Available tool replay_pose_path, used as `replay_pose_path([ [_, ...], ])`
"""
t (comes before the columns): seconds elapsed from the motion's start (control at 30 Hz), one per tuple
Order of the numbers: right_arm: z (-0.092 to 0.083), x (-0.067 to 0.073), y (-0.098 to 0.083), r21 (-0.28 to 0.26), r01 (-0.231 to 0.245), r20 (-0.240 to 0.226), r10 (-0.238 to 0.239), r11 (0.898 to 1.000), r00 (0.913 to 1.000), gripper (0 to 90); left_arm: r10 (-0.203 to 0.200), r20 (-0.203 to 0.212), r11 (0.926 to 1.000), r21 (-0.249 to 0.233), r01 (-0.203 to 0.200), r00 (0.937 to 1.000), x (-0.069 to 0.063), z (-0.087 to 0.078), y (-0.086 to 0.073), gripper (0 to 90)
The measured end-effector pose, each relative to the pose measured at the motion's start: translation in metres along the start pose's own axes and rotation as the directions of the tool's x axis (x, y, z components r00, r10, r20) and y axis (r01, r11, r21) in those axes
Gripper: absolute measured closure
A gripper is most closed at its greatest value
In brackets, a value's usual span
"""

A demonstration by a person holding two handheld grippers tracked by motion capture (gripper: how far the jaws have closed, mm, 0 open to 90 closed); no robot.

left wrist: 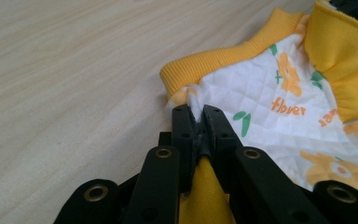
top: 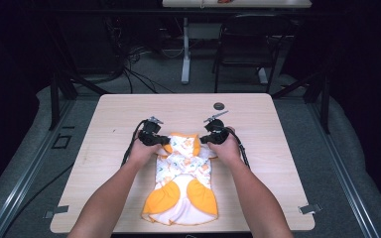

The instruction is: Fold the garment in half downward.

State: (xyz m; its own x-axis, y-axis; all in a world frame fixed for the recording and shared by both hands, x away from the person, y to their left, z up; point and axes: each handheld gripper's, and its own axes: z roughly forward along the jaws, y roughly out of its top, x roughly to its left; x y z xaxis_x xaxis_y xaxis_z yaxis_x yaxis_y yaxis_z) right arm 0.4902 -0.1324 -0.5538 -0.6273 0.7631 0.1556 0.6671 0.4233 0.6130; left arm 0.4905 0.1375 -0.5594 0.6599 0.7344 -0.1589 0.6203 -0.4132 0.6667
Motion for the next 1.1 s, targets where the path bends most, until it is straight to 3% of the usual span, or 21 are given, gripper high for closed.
replay_pose_path([
  [0.17,-0.010,0.002,0.004,-0.022,0.019,-0.002,-0.019,1.000,0.9998,87.6,0.002,0.003,0.9996,-0.030,-0.002,1.0000,-0.001,-0.010,0.005,84.2],
  [0.37,-0.029,0.006,0.013,-0.066,0.055,0.003,-0.055,0.996,0.9985,87.5,0.030,0.000,0.9978,-0.058,-0.030,0.9996,-0.002,-0.025,0.013,84.2],
  [0.73,-0.047,0.009,0.022,-0.118,0.069,0.009,-0.069,0.991,0.9976,87.5,0.052,-0.003,0.9945,-0.091,-0.052,0.9987,-0.005,-0.041,0.025,84.2],
  [1.1,-0.077,0.022,0.046,-0.168,0.155,0.063,-0.147,0.974,0.9872,87.4,0.067,-0.026,0.9853,-0.156,-0.071,0.9974,-0.006,-0.067,0.043,84.2],
])
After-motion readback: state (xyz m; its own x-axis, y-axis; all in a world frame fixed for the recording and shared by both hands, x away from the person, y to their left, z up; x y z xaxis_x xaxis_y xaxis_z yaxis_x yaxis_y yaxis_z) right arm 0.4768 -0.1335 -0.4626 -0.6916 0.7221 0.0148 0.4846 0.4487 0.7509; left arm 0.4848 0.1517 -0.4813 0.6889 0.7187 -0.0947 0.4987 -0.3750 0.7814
